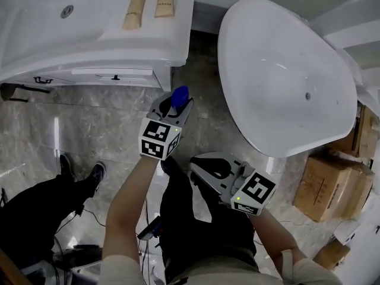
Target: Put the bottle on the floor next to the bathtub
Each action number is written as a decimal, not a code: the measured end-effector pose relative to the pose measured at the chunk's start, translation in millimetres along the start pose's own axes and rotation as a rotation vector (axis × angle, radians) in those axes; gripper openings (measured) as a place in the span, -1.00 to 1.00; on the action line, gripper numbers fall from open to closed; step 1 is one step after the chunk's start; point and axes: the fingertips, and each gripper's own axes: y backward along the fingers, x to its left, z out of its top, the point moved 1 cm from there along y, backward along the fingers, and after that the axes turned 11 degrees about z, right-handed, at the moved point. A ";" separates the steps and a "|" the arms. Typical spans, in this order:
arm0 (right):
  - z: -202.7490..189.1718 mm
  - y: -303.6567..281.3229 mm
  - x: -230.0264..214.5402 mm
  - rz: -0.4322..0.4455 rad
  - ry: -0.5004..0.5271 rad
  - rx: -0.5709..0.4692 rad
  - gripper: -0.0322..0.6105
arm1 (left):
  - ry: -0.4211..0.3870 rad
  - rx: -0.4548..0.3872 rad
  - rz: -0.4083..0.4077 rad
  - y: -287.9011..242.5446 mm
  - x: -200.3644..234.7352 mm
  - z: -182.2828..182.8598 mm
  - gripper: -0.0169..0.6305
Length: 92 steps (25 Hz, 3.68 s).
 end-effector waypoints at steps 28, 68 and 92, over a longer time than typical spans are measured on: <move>-211.4 -79.7 -206.2 0.007 0.243 0.147 -0.81 | -0.105 -0.001 0.012 -270.9 52.7 -224.5 -0.31; -311.8 -21.0 -316.4 -0.330 0.128 0.263 -0.81 | -0.283 0.202 0.090 -419.5 69.8 -372.0 -0.31; -310.6 -28.5 -309.3 -0.276 0.137 0.244 -0.81 | -0.384 0.305 0.058 -416.5 72.9 -397.3 -0.18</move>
